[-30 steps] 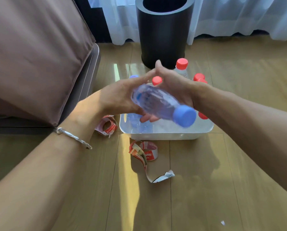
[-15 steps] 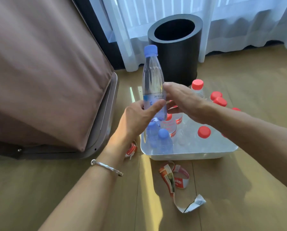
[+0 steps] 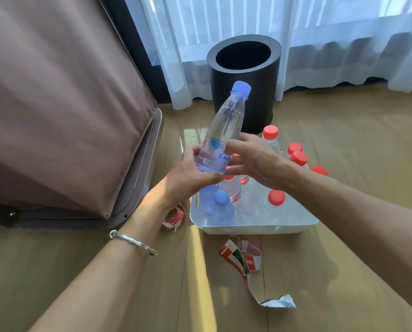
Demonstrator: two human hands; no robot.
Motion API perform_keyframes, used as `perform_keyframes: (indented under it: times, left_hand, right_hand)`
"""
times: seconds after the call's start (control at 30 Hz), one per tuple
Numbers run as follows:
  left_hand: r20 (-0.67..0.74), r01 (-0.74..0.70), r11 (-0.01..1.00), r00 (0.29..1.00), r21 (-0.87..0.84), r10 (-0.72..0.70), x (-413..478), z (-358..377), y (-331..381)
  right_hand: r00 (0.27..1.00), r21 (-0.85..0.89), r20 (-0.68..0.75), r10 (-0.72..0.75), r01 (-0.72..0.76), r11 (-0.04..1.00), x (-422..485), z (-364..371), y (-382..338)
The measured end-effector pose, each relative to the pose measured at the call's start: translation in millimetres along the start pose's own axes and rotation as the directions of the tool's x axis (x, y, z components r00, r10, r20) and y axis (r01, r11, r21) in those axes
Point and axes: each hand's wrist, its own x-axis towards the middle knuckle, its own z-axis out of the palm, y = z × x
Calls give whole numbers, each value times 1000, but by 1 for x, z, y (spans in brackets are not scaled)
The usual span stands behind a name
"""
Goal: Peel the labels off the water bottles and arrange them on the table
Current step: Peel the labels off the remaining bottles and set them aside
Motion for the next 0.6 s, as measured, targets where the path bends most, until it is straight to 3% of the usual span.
perform_keyframes:
  times: [0.3,0.6]
  left_hand:
    - [84,31,999,996,-33,-28,4,2,-1]
    - [-230,40,971,973,236,16,3,24,5]
  right_hand:
    - [998,-102,68,18,-11,995,2,1,4]
    - [997,-64,-73,2,-6,998,10,6,8]
